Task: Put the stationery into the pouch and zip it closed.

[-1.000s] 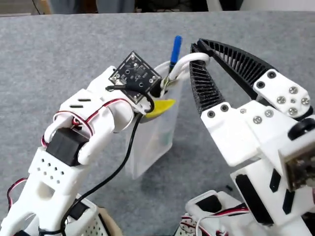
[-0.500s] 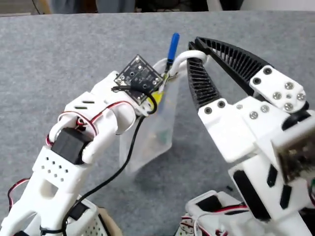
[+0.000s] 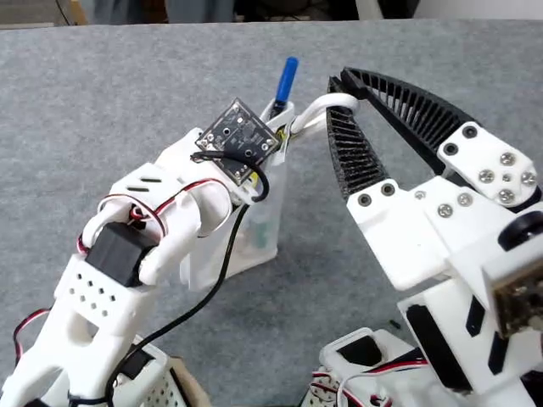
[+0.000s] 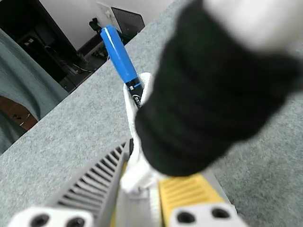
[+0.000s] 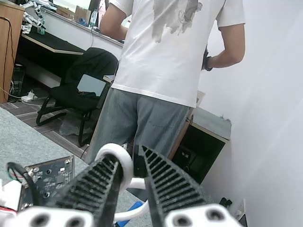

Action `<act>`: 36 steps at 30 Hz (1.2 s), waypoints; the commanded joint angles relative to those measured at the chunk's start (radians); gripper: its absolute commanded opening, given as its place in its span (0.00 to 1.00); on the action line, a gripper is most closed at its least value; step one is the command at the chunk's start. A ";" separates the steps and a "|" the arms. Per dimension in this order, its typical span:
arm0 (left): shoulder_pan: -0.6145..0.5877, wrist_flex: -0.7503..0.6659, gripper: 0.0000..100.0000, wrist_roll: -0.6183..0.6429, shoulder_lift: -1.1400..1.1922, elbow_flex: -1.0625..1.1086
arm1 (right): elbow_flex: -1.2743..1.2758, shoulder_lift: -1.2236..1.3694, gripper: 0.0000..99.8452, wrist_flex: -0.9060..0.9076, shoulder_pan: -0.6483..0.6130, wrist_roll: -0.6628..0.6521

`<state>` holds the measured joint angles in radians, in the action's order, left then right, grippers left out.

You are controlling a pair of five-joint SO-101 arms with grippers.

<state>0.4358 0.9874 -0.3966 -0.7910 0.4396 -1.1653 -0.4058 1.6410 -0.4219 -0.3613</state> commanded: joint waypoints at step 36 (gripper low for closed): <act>-0.125 -0.008 0.03 0.078 -0.241 0.120 | 0.128 -0.183 0.55 0.055 0.129 0.034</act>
<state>0.3560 1.0334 -0.3383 -1.0810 0.5639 -1.0365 -0.5562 1.6364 -0.2363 -0.3521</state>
